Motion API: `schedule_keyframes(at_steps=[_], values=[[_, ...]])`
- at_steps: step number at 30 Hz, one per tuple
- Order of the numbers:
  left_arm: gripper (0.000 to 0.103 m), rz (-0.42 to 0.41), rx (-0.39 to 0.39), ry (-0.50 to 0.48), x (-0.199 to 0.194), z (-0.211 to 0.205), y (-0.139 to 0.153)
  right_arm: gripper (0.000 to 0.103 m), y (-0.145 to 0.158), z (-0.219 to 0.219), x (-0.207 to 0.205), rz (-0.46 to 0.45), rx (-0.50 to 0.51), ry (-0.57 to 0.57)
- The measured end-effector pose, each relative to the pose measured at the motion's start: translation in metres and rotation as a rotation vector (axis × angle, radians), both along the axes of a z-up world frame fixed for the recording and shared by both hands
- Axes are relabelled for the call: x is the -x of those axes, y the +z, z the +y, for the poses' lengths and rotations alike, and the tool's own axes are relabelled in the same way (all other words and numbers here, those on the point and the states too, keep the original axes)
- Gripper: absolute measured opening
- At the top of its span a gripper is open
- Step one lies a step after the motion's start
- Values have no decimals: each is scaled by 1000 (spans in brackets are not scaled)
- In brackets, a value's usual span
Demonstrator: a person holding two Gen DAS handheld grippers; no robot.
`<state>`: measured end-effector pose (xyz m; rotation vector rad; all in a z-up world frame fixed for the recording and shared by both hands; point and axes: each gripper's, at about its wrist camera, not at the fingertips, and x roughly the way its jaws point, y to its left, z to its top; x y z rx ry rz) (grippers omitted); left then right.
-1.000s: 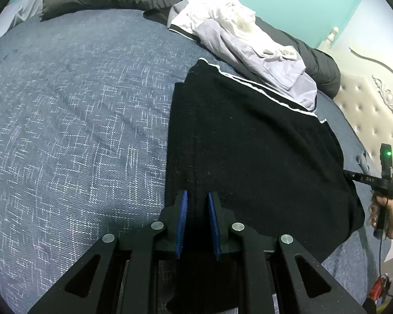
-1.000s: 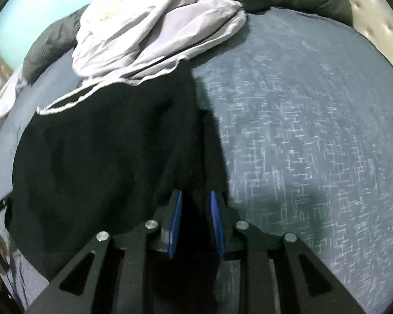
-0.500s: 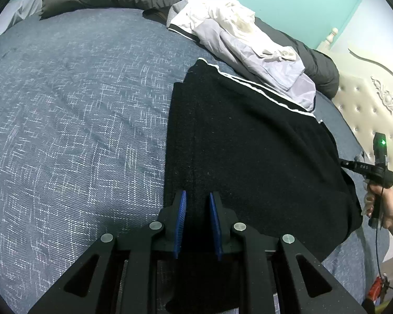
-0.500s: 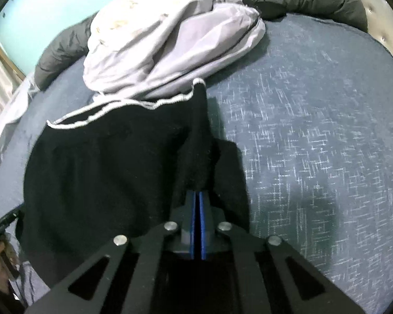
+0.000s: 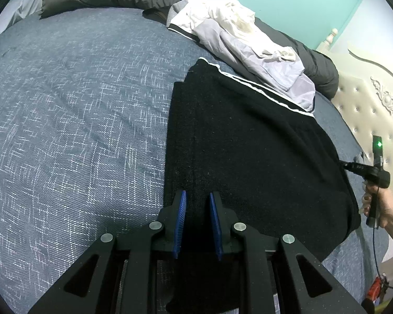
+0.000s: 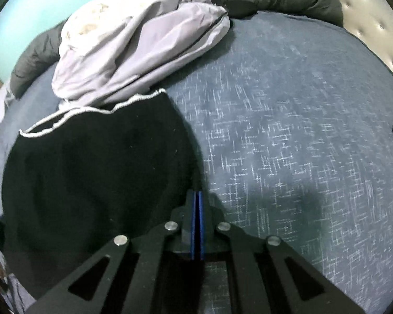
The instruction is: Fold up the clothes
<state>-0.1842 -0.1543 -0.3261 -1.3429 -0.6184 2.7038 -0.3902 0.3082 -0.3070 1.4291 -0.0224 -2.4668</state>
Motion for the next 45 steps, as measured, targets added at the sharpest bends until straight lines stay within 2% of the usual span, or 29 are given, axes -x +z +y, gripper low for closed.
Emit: schedule_keyframes(at_steps=[11,14,17,20,23,25,26,27,32,38,39,41,43,45], values=[[22,11,-19,20,-1,-5,8,2,5,7,-1,-3,-24,28],[30,23,-8,29,2,-8,15,2,5,7,0,7,-29,32],[42,32,-5,23,10,-8,21,3,9,9,3,23,-18,22],[45,23,19,-4,28,-4,26,3,20,5,10,69,8,43],[45,20,67,-53,57,3,35,7,32,-11,18,105,8,102],[45,5,76,-63,77,5,38,17,37,-27,25,108,20,150],[45,-5,76,-65,88,4,39,29,39,-36,28,107,24,170],[45,-11,82,-63,97,4,40,34,40,-45,32,103,30,192],[48,-58,155,-84,143,2,36,37,34,-93,44,76,-14,282],[50,-68,184,-119,170,3,33,36,14,-135,46,64,-135,366],[50,-70,190,-131,173,4,32,29,13,-138,46,68,-146,374],[42,-69,206,-150,176,8,31,14,13,-140,45,85,-153,378],[13,-70,222,-168,178,11,28,10,14,-142,44,106,-162,382],[5,-68,234,-179,179,13,26,7,16,-142,42,135,-178,385]])
